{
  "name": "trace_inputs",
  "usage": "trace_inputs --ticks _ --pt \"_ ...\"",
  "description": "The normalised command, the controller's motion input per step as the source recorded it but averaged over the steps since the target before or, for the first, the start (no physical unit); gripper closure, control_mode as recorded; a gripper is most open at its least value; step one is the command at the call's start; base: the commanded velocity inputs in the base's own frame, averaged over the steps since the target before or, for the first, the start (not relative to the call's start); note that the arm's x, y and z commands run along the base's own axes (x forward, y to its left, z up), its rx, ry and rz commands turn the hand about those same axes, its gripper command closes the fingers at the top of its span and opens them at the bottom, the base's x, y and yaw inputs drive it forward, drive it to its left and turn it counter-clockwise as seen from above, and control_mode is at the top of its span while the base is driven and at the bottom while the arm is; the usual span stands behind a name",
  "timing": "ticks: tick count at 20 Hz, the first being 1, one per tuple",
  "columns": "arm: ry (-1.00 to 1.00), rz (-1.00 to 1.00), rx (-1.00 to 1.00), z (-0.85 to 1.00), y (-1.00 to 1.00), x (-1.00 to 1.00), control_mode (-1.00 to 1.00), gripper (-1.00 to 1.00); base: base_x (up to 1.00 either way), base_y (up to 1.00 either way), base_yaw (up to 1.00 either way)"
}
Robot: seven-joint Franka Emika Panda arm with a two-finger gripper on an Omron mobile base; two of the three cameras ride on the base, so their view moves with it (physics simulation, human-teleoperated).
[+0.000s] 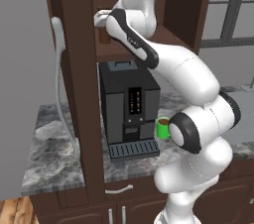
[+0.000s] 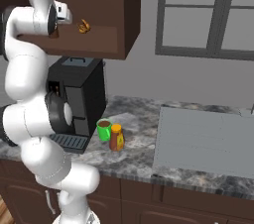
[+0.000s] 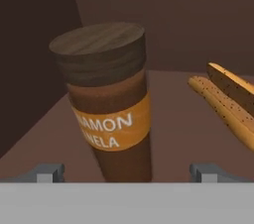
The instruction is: Pick the cinnamon and honey bottle from the cabinet and place them next to the mug.
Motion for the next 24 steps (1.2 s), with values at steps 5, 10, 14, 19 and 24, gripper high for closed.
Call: trace_inputs --ticks 5,10,14,19,24 --pt "0.00 0.00 0.00 -0.01 0.11 0.01 -1.00 -1.00 0.00 0.00 0.00" --pt "-0.02 0.00 0.00 -0.06 0.08 0.00 -1.00 -1.00 0.00 0.00 0.00" --pt "-0.02 0.00 0.00 -0.11 0.01 0.03 -1.00 -1.00 0.00 0.00 0.00" --pt "0.00 0.00 0.00 -0.08 0.00 0.08 -1.00 -1.00 0.00 0.00 0.00" --pt "0.00 0.00 0.00 0.00 0.00 0.15 -1.00 -1.00 0.00 0.00 0.00"
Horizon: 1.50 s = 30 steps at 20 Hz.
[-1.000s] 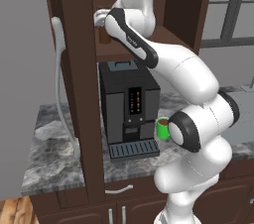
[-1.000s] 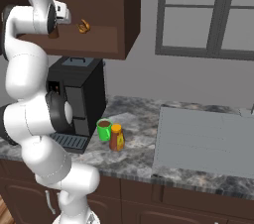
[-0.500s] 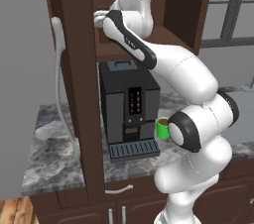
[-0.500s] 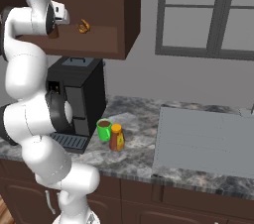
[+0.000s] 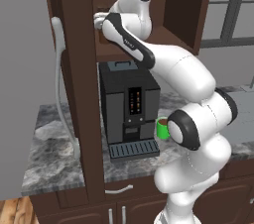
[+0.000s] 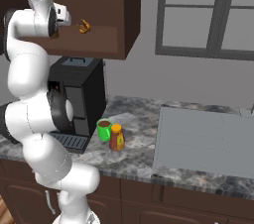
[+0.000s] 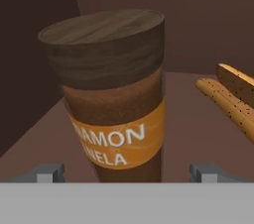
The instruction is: Pick the cinnamon and honey bottle from the cabinet and place them next to the mug.
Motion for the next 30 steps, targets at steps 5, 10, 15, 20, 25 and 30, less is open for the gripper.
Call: trace_inputs --ticks 5,10,15,20,25,30 --pt "0.00 0.00 0.00 0.00 0.00 0.09 -1.00 -1.00 0.00 0.00 0.00" --pt "0.00 0.00 0.00 0.00 0.00 0.03 -1.00 -1.00 0.00 0.00 0.00" --pt "0.00 0.00 0.00 -0.01 0.03 0.06 -1.00 -1.00 0.00 0.00 0.00" --pt "0.00 0.00 0.00 0.00 0.03 0.02 -1.00 -1.00 0.00 0.00 0.00" --pt "0.00 0.00 0.00 0.00 0.03 0.00 -1.00 -1.00 0.00 0.00 0.00" --pt "0.00 0.00 0.00 0.00 0.00 0.00 -1.00 -1.00 0.00 0.00 0.00"
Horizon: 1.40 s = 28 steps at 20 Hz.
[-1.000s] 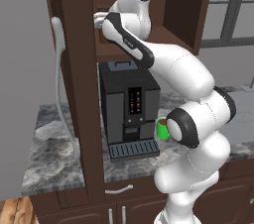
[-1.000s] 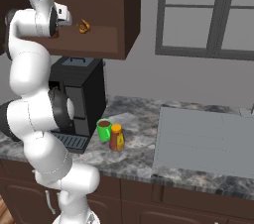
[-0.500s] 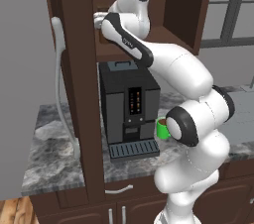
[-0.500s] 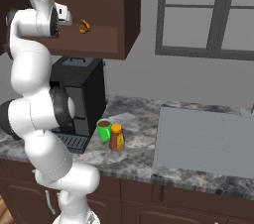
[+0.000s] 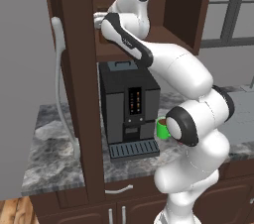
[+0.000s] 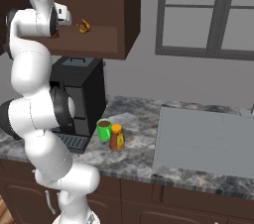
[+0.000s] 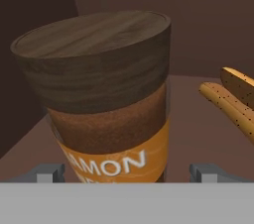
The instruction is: Pick the cinnamon and honey bottle from the cabinet and place them next to the mug.
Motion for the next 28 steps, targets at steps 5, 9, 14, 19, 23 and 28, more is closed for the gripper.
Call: trace_inputs --ticks 5,9,14,19,23,28 --pt "0.00 0.00 0.00 0.00 0.00 0.00 -1.00 1.00 0.00 0.00 0.00" --pt "0.00 0.00 0.00 0.00 0.00 0.00 -1.00 1.00 0.00 0.00 0.00" --pt "0.00 0.00 0.00 -0.02 -0.01 -0.24 -1.00 1.00 0.00 0.00 0.00" --pt "-0.02 0.00 0.01 0.00 -0.14 -0.90 -1.00 1.00 0.00 0.00 0.00" --pt "-0.08 0.00 0.03 0.00 -0.30 -1.00 -1.00 1.00 0.00 0.00 0.00" --pt "-0.09 0.00 0.04 0.00 -0.44 -1.00 -1.00 1.00 0.00 0.00 0.00"
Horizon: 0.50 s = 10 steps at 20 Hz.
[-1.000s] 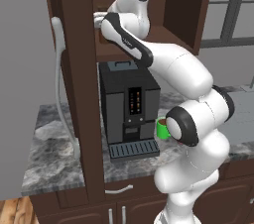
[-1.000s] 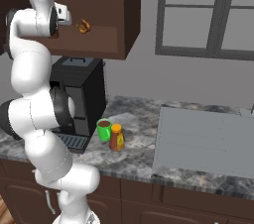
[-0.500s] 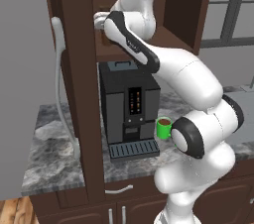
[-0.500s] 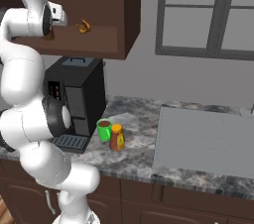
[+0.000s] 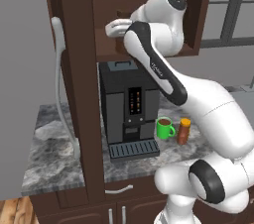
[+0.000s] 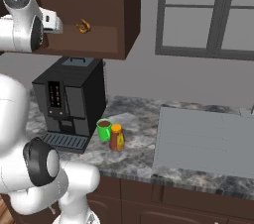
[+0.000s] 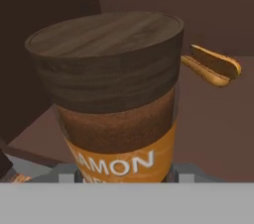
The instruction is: Pick the cinnamon and honey bottle from the cabinet and place them next to the mug.
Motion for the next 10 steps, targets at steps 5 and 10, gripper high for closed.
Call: trace_inputs --ticks 5,10 --pt "-0.02 0.00 0.08 0.00 -0.64 -1.00 -1.00 1.00 0.00 0.00 0.00" --pt "0.00 0.02 0.05 -0.05 -0.83 -0.96 -1.00 1.00 0.00 0.00 0.00"
